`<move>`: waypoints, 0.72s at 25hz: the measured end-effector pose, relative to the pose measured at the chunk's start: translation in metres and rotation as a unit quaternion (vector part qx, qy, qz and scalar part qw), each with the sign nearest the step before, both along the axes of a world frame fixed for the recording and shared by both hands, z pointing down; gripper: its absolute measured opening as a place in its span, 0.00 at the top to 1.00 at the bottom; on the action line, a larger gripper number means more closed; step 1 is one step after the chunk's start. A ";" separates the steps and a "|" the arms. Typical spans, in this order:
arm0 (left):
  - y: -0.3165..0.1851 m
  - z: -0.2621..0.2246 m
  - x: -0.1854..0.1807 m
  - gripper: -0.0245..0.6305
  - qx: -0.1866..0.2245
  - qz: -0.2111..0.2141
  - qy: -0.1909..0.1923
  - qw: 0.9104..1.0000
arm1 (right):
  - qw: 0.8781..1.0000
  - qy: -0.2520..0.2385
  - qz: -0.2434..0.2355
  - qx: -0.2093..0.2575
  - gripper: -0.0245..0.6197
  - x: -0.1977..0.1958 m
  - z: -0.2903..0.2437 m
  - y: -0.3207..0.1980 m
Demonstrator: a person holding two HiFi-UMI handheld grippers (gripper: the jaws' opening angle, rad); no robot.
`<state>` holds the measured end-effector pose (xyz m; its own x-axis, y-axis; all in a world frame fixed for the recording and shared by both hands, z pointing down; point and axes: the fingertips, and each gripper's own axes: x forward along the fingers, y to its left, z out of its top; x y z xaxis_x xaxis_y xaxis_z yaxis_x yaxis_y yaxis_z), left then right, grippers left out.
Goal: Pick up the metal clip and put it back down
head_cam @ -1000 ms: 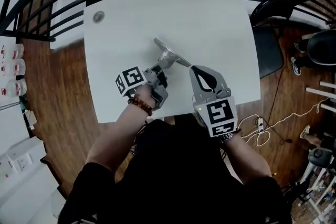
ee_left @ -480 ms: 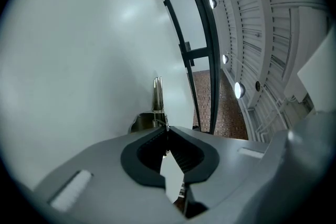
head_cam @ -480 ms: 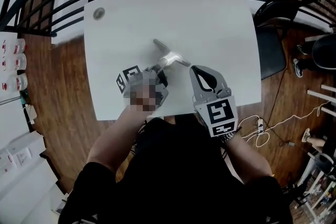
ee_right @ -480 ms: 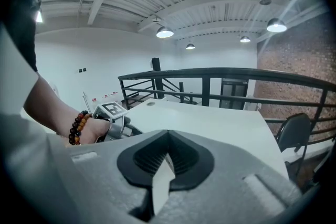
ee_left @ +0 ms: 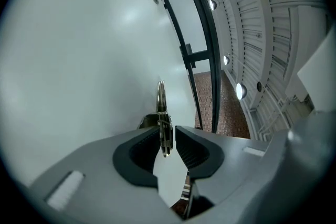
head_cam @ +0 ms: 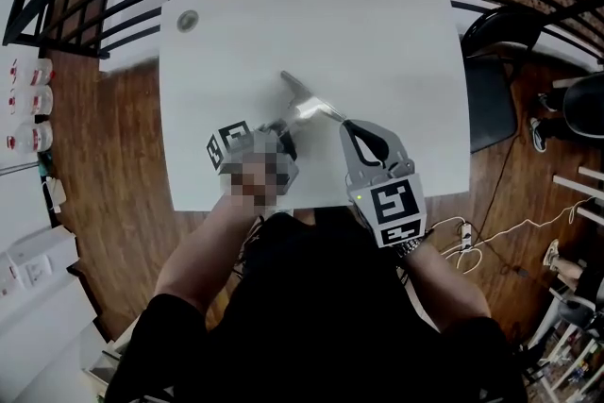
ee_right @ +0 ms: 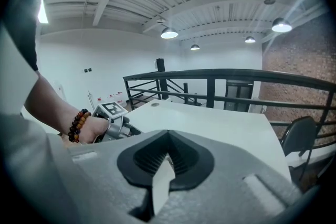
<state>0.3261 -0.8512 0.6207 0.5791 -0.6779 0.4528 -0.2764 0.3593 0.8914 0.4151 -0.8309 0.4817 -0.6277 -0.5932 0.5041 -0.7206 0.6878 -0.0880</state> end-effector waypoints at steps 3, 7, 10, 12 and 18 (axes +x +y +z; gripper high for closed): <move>0.006 -0.005 -0.005 0.80 0.009 -0.003 -0.010 1.000 | 1.000 -0.003 -0.010 -0.001 0.97 -0.002 0.001 0.003; 0.014 -0.018 -0.011 0.84 0.032 0.009 -0.042 0.999 | 1.000 -0.008 -0.025 0.006 0.97 -0.009 -0.003 0.010; 0.018 -0.034 -0.014 0.90 0.060 0.022 -0.075 0.995 | 0.999 -0.008 -0.030 0.014 0.97 -0.013 -0.008 0.012; 0.021 -0.047 -0.016 0.93 0.083 0.036 -0.102 0.991 | 0.999 -0.009 -0.029 0.018 0.97 -0.017 -0.013 0.015; 0.035 -0.093 -0.019 0.94 0.169 0.103 -0.201 0.960 | 0.999 -0.006 -0.025 0.034 0.97 -0.032 -0.028 0.034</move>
<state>0.3066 -0.8161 0.5276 0.5410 -0.7156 0.4418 -0.6556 -0.0298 0.7545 0.3833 -0.7966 0.4542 -0.6631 -0.5934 0.4562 -0.6846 0.7272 -0.0492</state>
